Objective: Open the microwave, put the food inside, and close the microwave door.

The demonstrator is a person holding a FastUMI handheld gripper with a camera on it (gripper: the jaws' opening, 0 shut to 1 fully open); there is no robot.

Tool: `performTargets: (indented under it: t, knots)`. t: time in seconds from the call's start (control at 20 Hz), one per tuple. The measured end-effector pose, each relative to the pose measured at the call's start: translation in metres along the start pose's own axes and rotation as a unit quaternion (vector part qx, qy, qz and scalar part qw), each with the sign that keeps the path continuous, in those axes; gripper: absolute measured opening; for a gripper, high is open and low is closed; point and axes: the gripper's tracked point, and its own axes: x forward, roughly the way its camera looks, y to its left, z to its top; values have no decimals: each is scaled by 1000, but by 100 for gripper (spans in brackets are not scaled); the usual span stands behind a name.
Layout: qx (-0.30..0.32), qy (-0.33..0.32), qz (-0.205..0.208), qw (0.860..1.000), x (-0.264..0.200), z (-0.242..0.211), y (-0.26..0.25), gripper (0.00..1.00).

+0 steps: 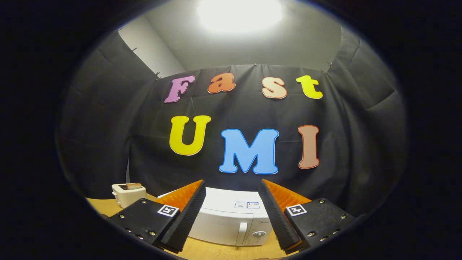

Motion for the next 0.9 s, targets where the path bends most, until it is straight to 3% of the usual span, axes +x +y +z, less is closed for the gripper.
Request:
performTargets:
  t: [0.9]
  knots:
    - [3,25,-15,1000,22,-37,1,93]
